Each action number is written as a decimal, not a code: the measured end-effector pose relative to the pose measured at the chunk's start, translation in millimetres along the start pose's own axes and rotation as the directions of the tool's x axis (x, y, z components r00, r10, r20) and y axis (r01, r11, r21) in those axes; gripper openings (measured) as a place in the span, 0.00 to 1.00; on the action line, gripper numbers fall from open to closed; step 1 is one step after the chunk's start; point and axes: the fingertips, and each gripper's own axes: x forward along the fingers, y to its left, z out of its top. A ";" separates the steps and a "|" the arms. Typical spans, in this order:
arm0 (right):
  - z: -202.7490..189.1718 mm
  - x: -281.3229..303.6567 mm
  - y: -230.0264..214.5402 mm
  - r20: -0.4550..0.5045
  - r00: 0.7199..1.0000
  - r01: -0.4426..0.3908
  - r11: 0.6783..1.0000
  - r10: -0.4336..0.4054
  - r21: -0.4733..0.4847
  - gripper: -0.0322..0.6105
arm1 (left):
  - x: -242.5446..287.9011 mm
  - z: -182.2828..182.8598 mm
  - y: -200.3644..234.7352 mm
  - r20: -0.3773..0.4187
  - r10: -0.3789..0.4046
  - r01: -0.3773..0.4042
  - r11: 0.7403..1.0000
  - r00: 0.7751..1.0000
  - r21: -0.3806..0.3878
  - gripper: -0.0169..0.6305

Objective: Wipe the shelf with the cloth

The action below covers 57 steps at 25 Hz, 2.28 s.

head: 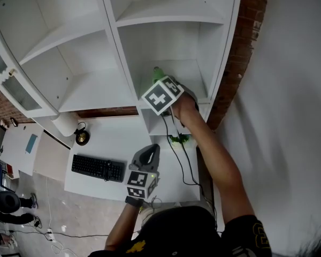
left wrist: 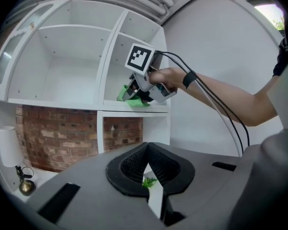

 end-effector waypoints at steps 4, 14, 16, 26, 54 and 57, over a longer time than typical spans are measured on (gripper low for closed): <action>-13.5 -6.9 -11.2 -0.018 1.000 0.016 1.000 -0.016 0.020 0.15 | 4.6 1.8 -5.6 0.012 -0.015 0.015 1.000 1.000 0.012 0.05; -44.3 -30.4 -35.0 0.041 0.998 0.046 0.986 -0.053 0.161 0.15 | 4.6 -2.2 -13.2 -0.009 -0.031 0.031 0.999 0.999 0.024 0.05; -51.2 -34.7 -41.2 0.049 0.997 0.055 0.981 -0.066 0.185 0.15 | 4.2 -4.2 -14.3 -0.015 -0.032 0.032 0.999 0.999 0.023 0.05; -76.7 -52.6 -60.0 0.088 0.987 0.108 0.955 -0.138 0.278 0.15 | 8.2 -10.1 -26.3 -0.028 -0.058 0.059 0.998 0.998 0.031 0.05; -128.1 -95.8 -70.5 0.278 0.907 0.129 0.838 -0.315 0.529 0.15 | 8.3 -20.2 -19.7 -0.056 -0.021 0.023 0.999 0.998 0.035 0.05; -137.2 -99.8 -65.8 0.278 0.904 0.144 0.844 -0.324 0.516 0.15 | 9.0 -20.5 -21.0 -0.059 -0.015 0.017 0.999 0.998 0.036 0.05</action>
